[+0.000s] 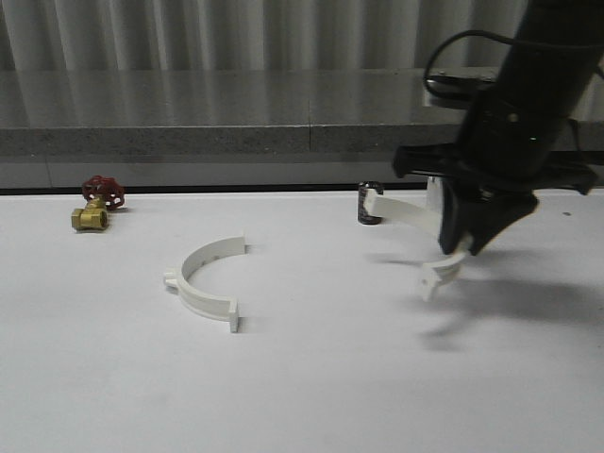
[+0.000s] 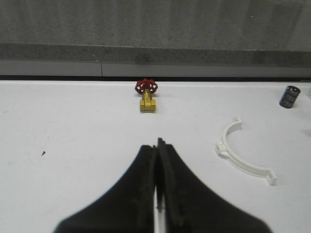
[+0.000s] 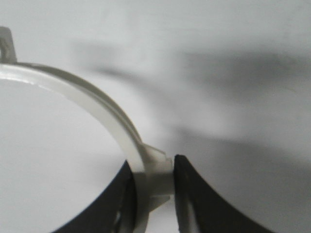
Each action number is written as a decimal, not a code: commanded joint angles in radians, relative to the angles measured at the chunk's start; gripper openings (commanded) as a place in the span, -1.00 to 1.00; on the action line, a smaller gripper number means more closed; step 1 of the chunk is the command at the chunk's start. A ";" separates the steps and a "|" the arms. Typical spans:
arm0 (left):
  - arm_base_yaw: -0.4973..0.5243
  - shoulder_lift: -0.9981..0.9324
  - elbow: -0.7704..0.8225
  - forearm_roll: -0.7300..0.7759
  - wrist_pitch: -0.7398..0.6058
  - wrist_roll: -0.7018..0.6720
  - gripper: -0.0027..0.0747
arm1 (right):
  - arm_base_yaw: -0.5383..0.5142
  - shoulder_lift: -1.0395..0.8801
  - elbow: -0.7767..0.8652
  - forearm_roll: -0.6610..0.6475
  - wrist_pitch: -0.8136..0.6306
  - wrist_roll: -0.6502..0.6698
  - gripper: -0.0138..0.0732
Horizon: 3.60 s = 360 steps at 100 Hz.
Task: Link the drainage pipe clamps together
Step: 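Carry the clamp half with the right gripper toward the placed half, then press the held half's tabs against the placed half's tabs, closing the ring, then open the right gripper and lift it away from the ring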
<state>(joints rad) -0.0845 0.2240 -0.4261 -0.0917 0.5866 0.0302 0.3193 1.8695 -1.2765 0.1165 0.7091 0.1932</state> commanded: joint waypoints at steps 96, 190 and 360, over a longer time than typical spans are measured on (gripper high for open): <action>0.001 0.010 -0.024 -0.013 -0.070 -0.003 -0.99 | 0.266 0.214 -0.355 -0.173 0.038 0.427 -0.61; 0.001 0.010 -0.024 -0.013 -0.070 -0.003 -0.99 | 0.290 0.269 -0.407 -0.205 0.057 0.542 -0.61; 0.001 0.010 -0.024 -0.013 -0.070 -0.003 -0.99 | 0.207 -0.036 -0.391 -0.245 0.157 0.260 0.28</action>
<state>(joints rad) -0.0845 0.2240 -0.4261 -0.0917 0.5866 0.0302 0.5710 1.9528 -1.6573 -0.0987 0.8717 0.5242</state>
